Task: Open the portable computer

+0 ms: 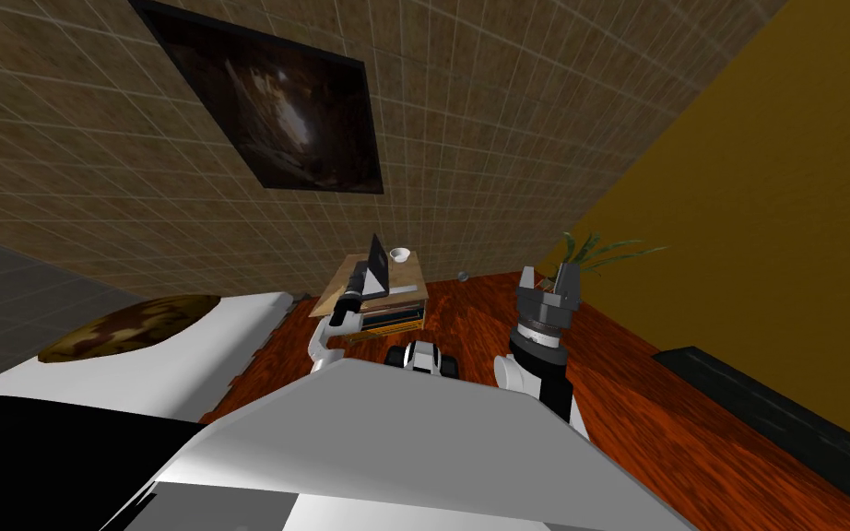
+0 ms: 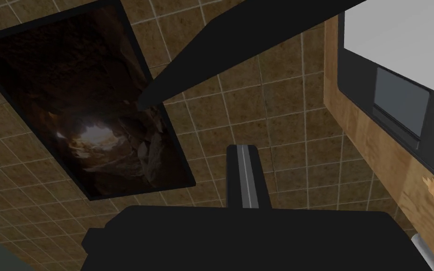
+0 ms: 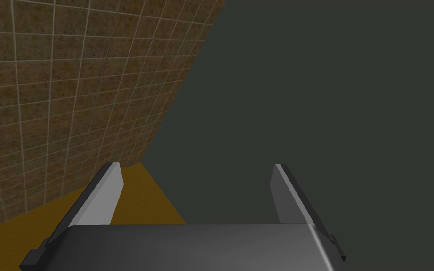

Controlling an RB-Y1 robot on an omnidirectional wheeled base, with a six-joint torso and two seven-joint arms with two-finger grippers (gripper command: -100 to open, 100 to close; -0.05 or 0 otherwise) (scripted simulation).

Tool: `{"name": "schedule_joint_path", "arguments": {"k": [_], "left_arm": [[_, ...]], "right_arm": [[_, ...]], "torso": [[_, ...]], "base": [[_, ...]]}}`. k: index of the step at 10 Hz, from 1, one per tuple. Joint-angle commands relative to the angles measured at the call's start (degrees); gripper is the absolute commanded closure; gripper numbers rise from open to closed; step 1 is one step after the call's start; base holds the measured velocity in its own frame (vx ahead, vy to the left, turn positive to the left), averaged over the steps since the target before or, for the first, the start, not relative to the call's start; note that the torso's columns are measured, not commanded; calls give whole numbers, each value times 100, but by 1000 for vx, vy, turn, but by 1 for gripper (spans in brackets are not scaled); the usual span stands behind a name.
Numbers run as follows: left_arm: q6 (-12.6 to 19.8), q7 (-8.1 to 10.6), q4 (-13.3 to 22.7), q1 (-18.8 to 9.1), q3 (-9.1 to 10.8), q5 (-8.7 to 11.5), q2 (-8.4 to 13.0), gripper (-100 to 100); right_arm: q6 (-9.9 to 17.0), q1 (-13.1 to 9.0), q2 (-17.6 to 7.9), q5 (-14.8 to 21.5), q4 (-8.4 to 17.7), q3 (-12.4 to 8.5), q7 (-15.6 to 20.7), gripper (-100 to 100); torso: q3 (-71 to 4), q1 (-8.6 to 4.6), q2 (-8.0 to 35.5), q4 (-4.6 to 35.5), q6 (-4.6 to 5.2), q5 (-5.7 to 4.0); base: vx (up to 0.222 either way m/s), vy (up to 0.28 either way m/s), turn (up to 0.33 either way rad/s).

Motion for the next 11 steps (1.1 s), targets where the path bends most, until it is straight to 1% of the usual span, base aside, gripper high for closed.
{"name": "schedule_joint_path", "arguments": {"k": [1, 4, 5, 6, 8, 9, 10, 11], "left_arm": [[30, -5, -22, 5, 4, -5, 360, -100], [91, -15, -69, 17, 11, -15, 719, -100], [141, -23, -109, 26, 18, -23, 865, -100], [220, -37, -180, 42, 30, -37, 960, -100], [436, -73, -380, 85, 62, -74, 825, -100], [546, -92, -480, 108, 78, -94, 840, -100], [661, -112, -584, 131, 95, -114, 952, -100], [740, -125, -660, 147, 107, -127, 962, -100]], "right_arm": [[0, 0, 0, 0, 0, 0, 0, 0], [0, 0, 0, 0, 0, 0, 0, 0], [0, 0, 0, 0, 0, 0, 0, 0], [0, 0, 0, 0, 0, 0, 0, 0], [0, 0, 1, 0, 0, 1, 0, 0], [0, 1, 1, 0, 0, 1, 0, 0], [0, 1, 1, 0, 0, 1, 0, 0], [0, 1, 1, 0, -1, 1, 0, 0]], "torso": [[-4, 6, -5, -2, -1, 1], [-3, 36, -3, -2, -1, 11], [-2, 38, -2, -1, -1, 11], [-2, 36, -2, -1, -1, 11], [-4, 24, -5, -2, 0, 7], [-6, 23, -9, -3, 2, 7], [-5, 15, -6, 4, 10, 1], [-2, 16, -1, 7, 7, -3]], "base": [[5, -7, 0], [10, -17, -1], [16, -20, -4], [25, -35, -7], [43, -61, -7], [53, -77, 8], [59, -77, -15], [51, -64, -14]]}}
